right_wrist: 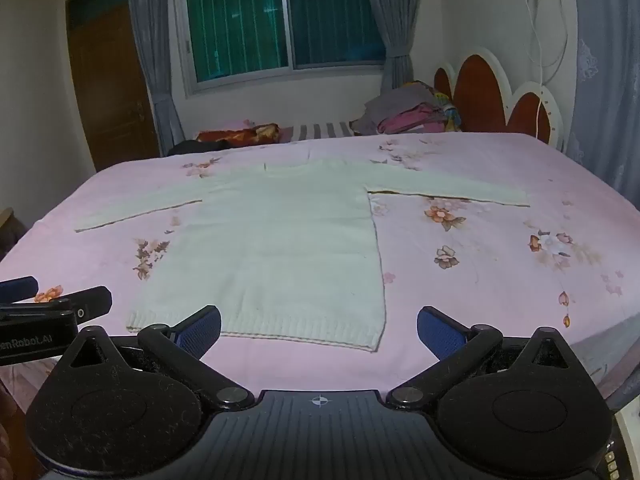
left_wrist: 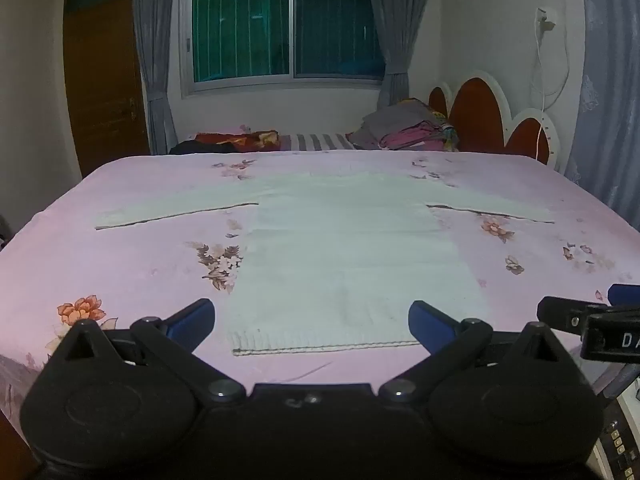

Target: Fold small clothes

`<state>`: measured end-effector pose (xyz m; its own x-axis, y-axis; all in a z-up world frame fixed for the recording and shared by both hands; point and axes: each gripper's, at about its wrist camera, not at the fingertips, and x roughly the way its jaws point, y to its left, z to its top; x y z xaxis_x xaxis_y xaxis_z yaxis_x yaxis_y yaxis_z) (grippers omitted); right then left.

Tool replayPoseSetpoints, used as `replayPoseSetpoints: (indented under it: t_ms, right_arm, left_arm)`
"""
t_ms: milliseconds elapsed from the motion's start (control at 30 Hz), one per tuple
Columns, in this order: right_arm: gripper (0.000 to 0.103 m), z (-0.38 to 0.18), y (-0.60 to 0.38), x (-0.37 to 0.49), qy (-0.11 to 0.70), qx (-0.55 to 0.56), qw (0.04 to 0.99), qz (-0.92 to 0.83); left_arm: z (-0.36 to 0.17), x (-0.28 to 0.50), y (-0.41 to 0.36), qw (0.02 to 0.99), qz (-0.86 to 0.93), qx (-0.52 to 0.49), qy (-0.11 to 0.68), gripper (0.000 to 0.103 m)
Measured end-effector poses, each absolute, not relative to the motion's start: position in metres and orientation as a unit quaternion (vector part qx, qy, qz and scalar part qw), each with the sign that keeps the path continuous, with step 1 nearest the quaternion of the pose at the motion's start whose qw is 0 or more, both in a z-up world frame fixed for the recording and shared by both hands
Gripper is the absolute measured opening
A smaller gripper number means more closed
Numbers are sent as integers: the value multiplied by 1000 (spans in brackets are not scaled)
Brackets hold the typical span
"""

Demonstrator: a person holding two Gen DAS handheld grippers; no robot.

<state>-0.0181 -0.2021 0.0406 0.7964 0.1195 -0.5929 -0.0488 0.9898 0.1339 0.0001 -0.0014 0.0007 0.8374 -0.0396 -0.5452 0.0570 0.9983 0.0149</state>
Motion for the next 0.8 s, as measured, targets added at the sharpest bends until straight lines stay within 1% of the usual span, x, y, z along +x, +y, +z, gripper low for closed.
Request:
replayPoseSetpoints:
  t_ms: [800]
  right_arm:
    - [103, 45, -202, -11, 313, 60, 947, 48]
  left_arm:
    - [-2, 2, 3, 958, -10, 16, 286, 103]
